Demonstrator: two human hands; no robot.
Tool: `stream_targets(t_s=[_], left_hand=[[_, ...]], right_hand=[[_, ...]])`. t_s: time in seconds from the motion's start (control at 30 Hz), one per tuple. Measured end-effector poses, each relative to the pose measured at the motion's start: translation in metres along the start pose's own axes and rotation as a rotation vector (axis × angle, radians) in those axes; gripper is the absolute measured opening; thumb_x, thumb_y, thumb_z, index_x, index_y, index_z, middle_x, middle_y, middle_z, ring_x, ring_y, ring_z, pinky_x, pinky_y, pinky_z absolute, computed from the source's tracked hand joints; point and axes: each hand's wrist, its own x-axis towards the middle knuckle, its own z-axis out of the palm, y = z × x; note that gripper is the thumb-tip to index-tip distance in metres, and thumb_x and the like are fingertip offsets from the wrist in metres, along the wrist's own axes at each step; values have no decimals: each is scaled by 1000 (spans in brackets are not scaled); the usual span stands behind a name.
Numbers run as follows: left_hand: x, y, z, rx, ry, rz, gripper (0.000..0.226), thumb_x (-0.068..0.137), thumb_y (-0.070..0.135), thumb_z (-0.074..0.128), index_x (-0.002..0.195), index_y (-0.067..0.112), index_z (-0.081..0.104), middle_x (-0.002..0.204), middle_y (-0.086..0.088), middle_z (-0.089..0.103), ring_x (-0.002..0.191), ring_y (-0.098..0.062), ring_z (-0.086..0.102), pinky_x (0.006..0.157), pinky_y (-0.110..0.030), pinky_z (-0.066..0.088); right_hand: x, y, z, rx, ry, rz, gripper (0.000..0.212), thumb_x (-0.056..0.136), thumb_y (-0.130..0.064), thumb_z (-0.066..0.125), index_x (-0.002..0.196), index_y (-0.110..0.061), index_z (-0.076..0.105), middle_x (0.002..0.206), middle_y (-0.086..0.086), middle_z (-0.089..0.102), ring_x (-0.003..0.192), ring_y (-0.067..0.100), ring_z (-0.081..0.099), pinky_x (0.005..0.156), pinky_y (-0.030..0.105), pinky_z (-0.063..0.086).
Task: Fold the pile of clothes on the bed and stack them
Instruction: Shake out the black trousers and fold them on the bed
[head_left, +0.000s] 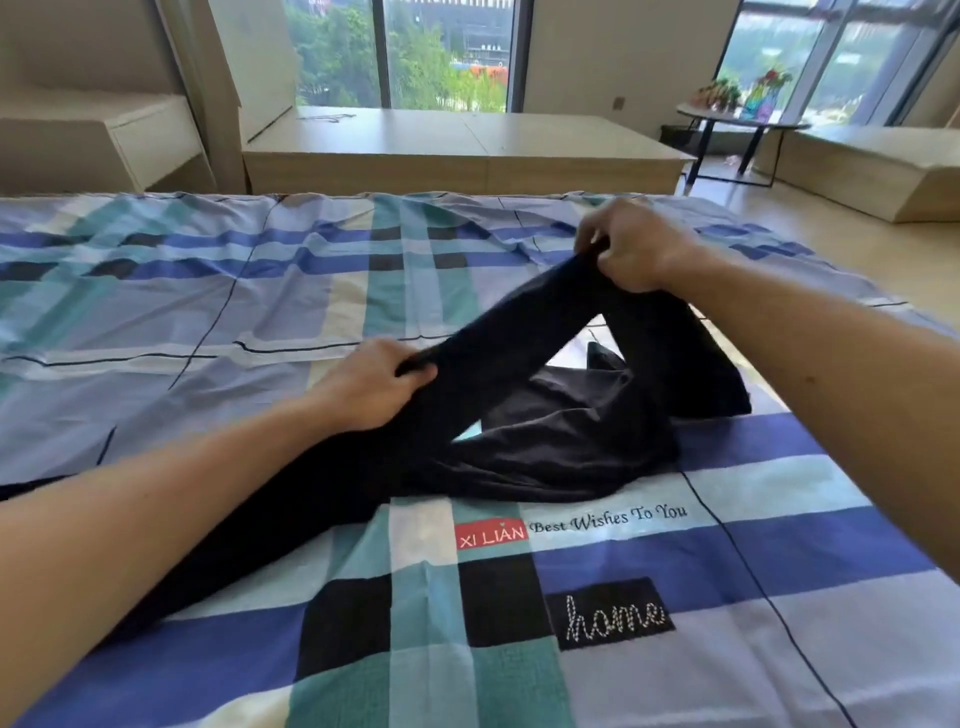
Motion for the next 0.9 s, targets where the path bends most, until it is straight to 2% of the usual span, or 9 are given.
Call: stream_targets(t_s=[0.07,0.2,0.3,0.37,0.43,0.5,0.7,0.8,0.9], left_hand=[[17,-7,-10,-119,224,-203,20,100,32,53,88,20,63,93,-11,68,91,-30,65,75,-35,44],[23,-26,-19,41,351,-555,49,95,38,56,134,12,45,137,-17,50,129,-38,45,106,-48,35],[-10,-22,1,132,431,-85,45,86,34,62,126,15,53,123,-9,54,119,-33,48,102,-45,40],[-41,-11,23,133,119,251,43,81,40,58,121,23,56,113,5,54,110,-19,51,98,-40,44],[-55,-5,47,360,-155,359,55,81,46,57,132,29,48,123,9,49,116,-14,46,100,-35,42],[-53,-2,63,401,-161,303,57,83,43,60,136,29,45,127,8,50,120,-15,46,100,-35,41],[-45,15,61,196,-50,235,5,90,29,56,93,26,60,94,8,58,95,-17,57,80,-36,46],[-46,20,35,0,-229,222,20,95,30,56,78,21,63,74,4,62,70,-16,59,68,-39,50],[-46,26,10,-284,-359,108,39,100,27,55,61,22,61,56,10,53,51,-6,47,53,-23,39]], right_hand=[[15,-19,4,45,299,3,44,88,-13,62,131,-23,54,132,11,59,125,33,52,106,46,41],[-6,-19,46,69,325,68,64,85,-33,71,140,-21,41,137,11,47,130,33,45,109,48,34],[-46,24,87,145,274,268,28,85,-30,67,106,-15,57,117,12,58,114,35,55,93,43,43],[-72,49,110,183,44,462,23,84,-40,63,89,-18,61,102,10,66,101,34,62,82,39,47],[-92,62,128,167,-173,564,30,81,-50,63,90,-21,62,102,7,66,100,32,63,82,38,49],[-102,66,140,243,-145,575,30,80,-46,68,95,-21,60,104,5,63,102,29,60,86,36,48],[-101,65,128,781,66,643,24,77,-8,80,85,-17,58,78,3,58,76,23,55,62,30,43],[-103,68,78,835,36,701,17,83,-12,74,79,-17,58,78,6,55,67,18,50,52,26,42],[-112,70,14,858,-24,675,10,88,-21,69,87,-20,60,73,3,49,61,14,46,55,25,38]])
